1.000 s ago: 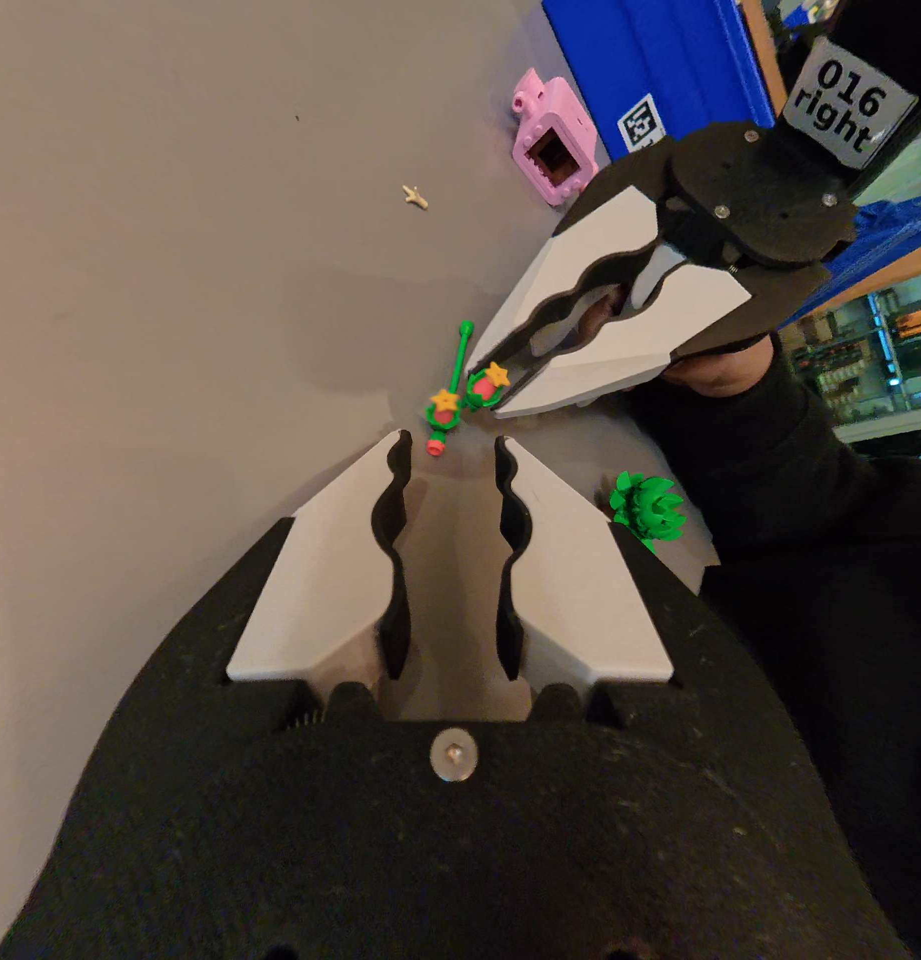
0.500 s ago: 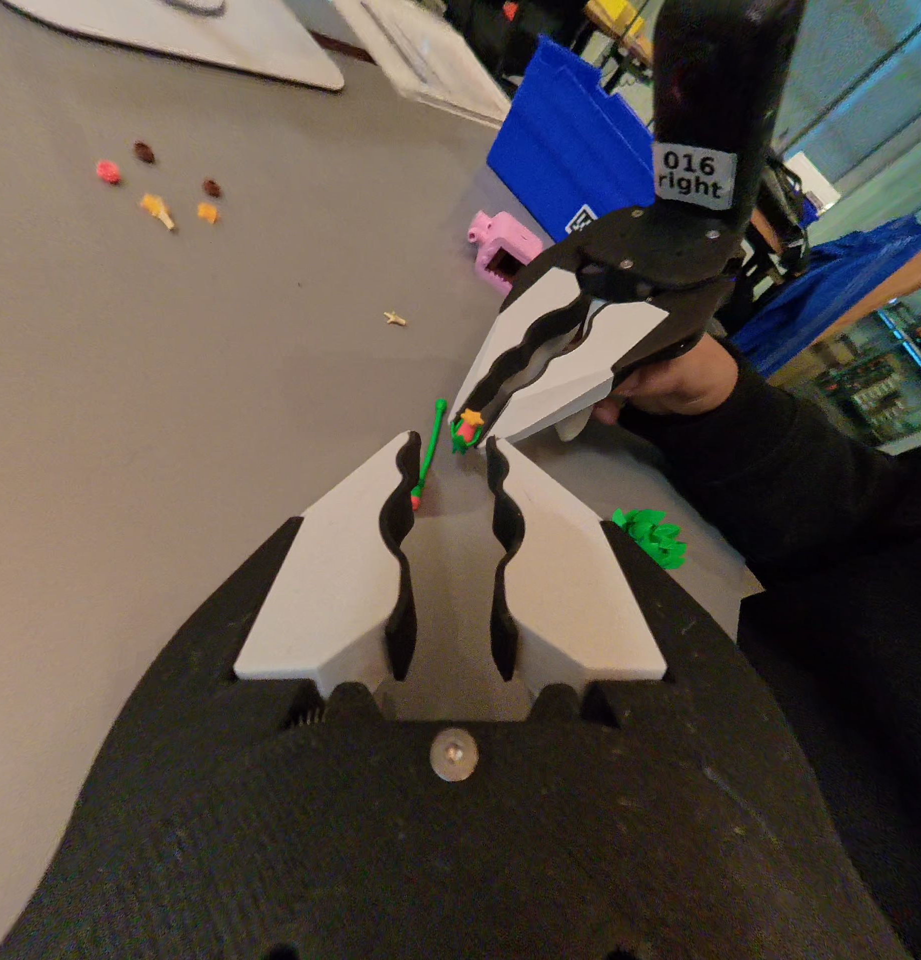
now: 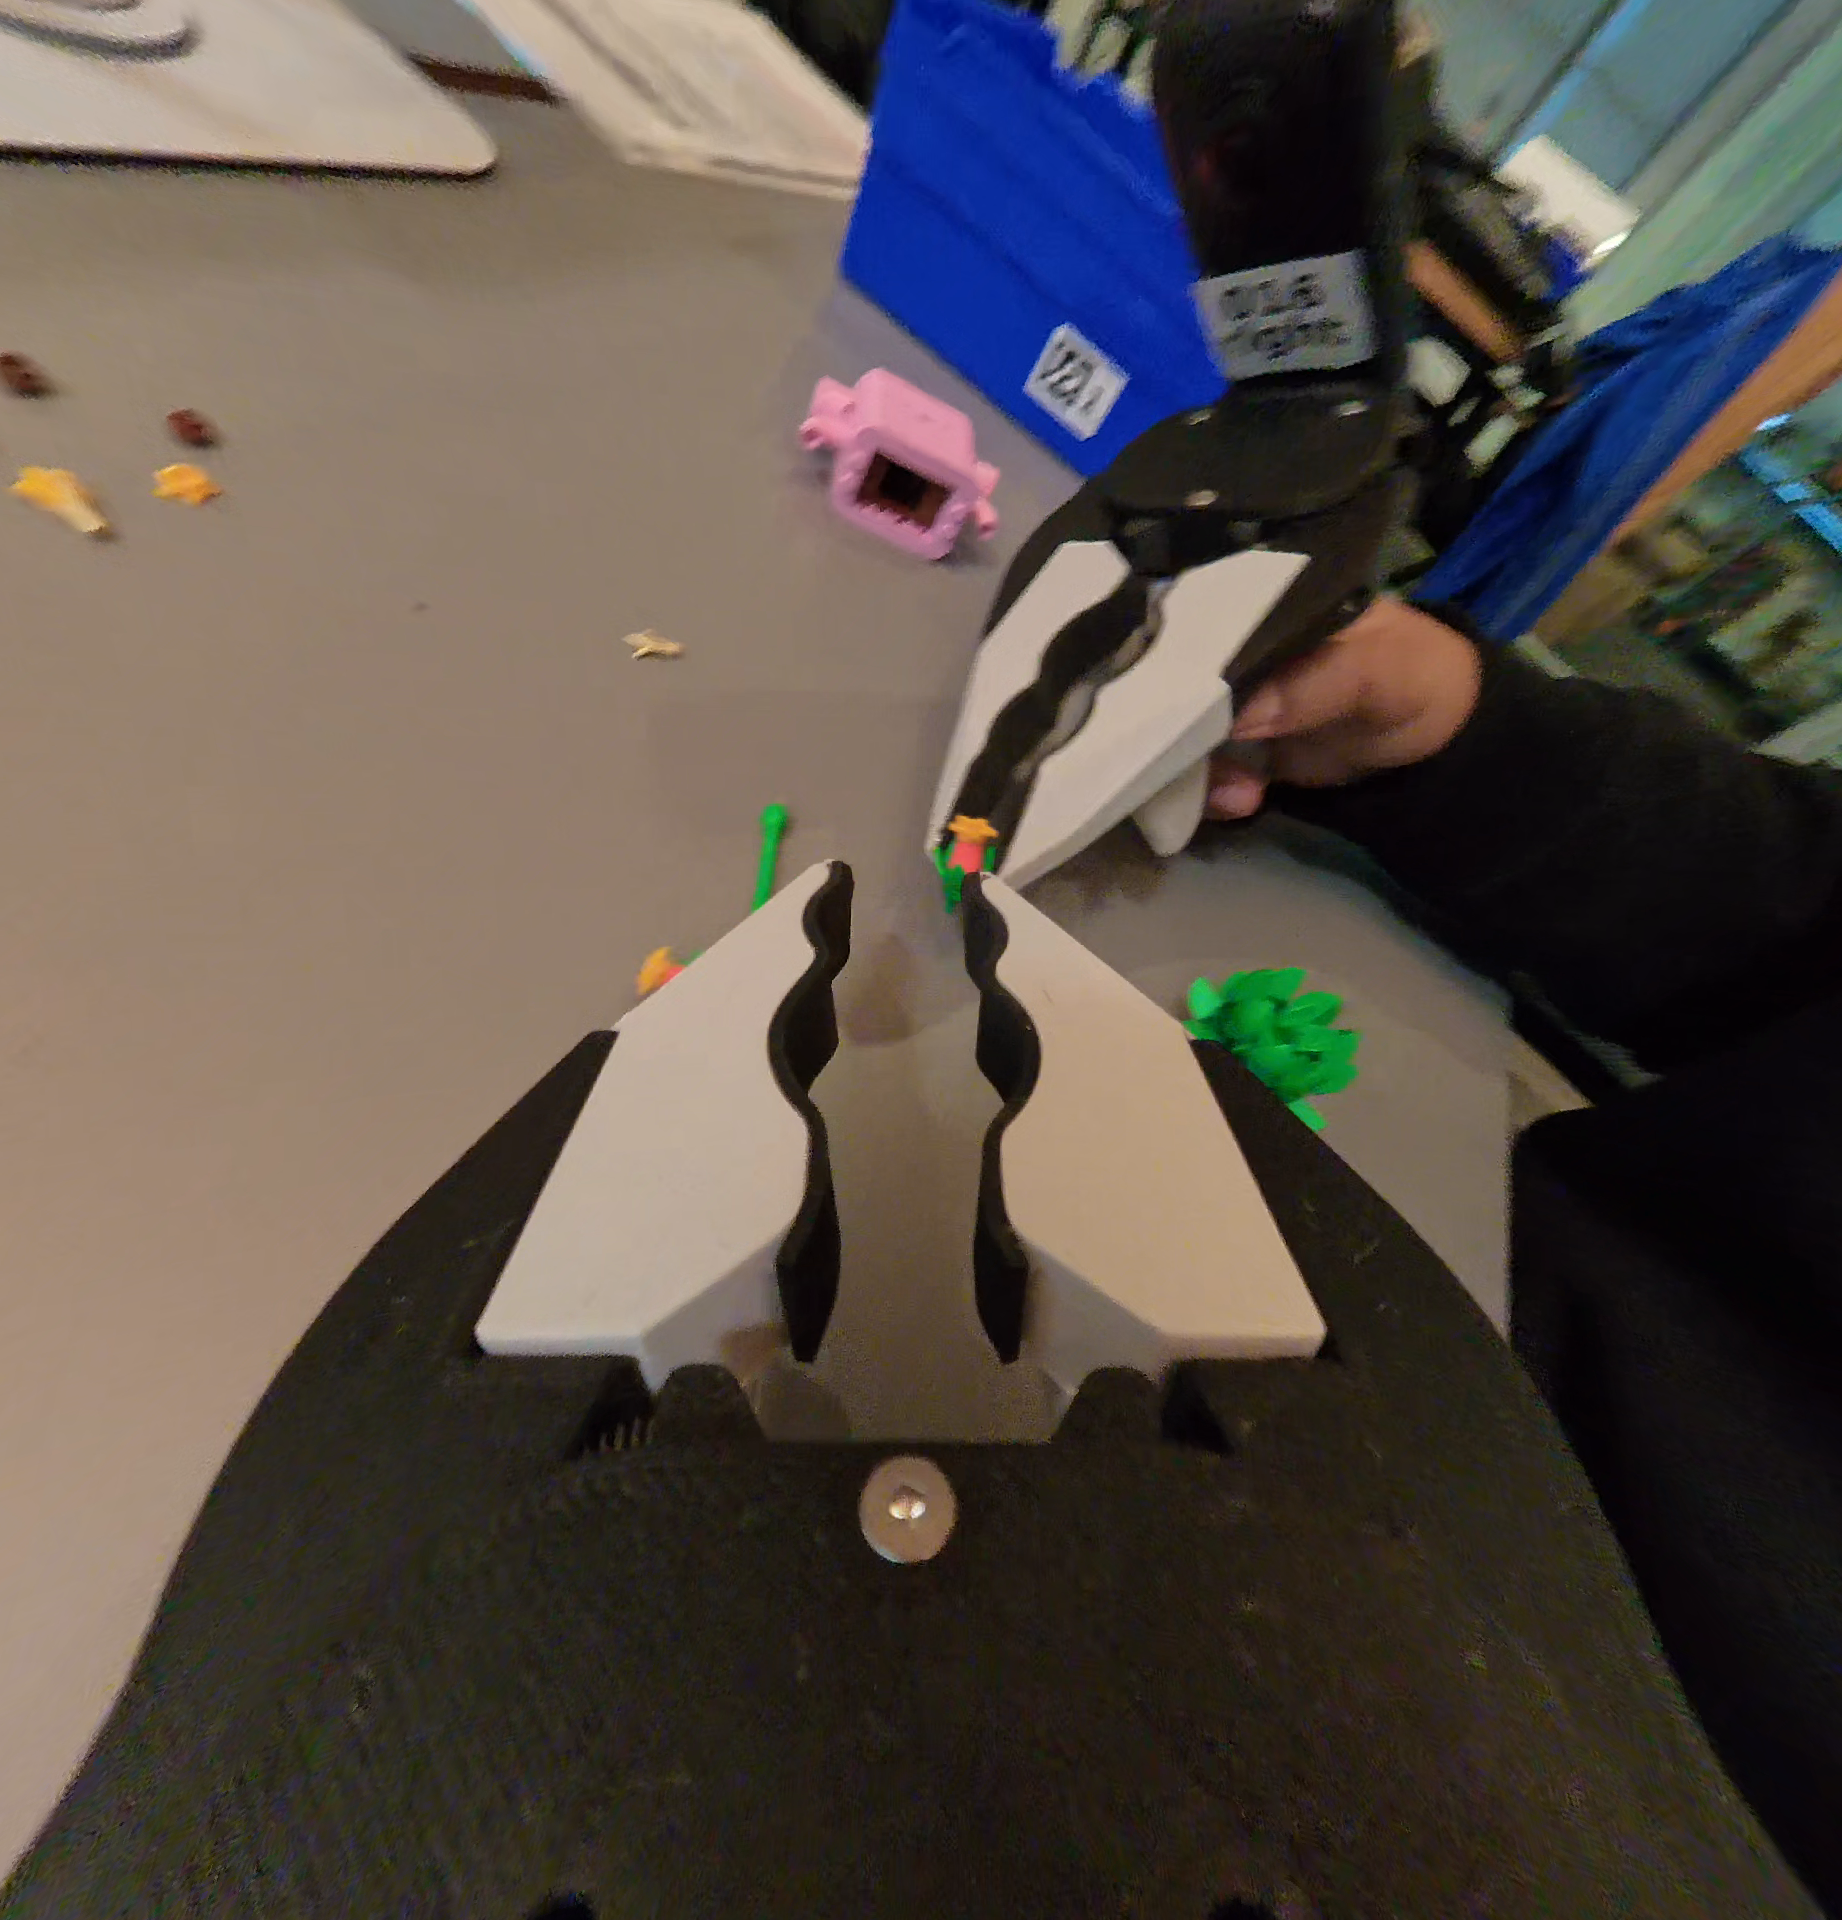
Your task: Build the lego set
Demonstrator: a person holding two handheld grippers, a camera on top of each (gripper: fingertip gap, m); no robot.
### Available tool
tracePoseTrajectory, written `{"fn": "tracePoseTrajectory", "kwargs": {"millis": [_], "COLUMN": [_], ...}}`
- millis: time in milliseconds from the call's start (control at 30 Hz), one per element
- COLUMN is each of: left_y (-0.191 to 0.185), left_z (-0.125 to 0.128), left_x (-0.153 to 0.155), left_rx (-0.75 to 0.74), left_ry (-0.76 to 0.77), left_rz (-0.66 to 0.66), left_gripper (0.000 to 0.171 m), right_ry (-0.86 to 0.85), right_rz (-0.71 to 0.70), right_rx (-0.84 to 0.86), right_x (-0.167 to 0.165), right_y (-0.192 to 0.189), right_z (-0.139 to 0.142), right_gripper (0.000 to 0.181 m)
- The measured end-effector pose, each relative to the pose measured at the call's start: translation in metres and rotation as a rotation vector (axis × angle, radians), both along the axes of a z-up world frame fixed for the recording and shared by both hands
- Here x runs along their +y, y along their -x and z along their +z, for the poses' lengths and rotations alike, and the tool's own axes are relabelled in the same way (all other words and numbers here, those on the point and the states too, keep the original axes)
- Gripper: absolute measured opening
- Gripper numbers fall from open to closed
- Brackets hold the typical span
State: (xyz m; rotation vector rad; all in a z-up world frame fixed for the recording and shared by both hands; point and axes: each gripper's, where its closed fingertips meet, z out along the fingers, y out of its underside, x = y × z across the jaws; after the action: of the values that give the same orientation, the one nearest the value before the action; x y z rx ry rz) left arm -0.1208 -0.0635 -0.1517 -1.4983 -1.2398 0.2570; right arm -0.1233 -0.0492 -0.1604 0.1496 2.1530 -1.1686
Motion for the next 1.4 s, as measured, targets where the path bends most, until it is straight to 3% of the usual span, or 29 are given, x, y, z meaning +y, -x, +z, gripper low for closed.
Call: {"fn": "tracePoseTrajectory", "kwargs": {"millis": [167,333,500,633,967,1033,1100,1200,1400], "left_y": [-0.003,-0.003,-0.006,-0.01,-0.012,-0.013,-0.014,-0.015,-0.024], "left_z": [0.025,0.047,0.061,0.066,0.069,0.069,0.07,0.069,0.061], "left_x": [0.017,0.017,0.006,0.009,0.01,0.01,0.011,0.012,0.032], "left_rx": [0.127,0.252,0.336,0.346,0.372,0.376,0.376,0.375,0.352], "left_ry": [-0.041,-0.043,-0.052,-0.103,-0.077,-0.082,-0.086,-0.084,-0.057], "left_rz": [-0.056,-0.024,0.033,-0.004,-0.005,-0.012,-0.019,-0.03,-0.169], "left_gripper": [0.016,0.009,0.007,0.012,0.005,0.005,0.005,0.005,0.005], "right_ry": [0.214,0.31,0.333,0.33,0.328,0.333,0.342,0.376,0.272], "right_rz": [-0.045,-0.052,-0.046,-0.048,-0.031,-0.027,-0.041,-0.023,0.328], "right_rx": [-0.183,-0.243,-0.263,-0.263,-0.264,-0.246,-0.21,-0.08,0.49], "right_x": [-0.009,-0.014,-0.015,-0.015,-0.015,-0.015,-0.015,-0.01,0.018], "right_y": [0.001,-0.006,-0.01,-0.011,-0.016,-0.016,-0.012,-0.006,-0.023], "right_z": [0.052,0.076,0.084,0.082,0.082,0.082,0.083,0.087,0.078], "right_gripper": [0.012,0.012,0.011,0.011,0.012,0.019,0.038,0.047,0.042]}}
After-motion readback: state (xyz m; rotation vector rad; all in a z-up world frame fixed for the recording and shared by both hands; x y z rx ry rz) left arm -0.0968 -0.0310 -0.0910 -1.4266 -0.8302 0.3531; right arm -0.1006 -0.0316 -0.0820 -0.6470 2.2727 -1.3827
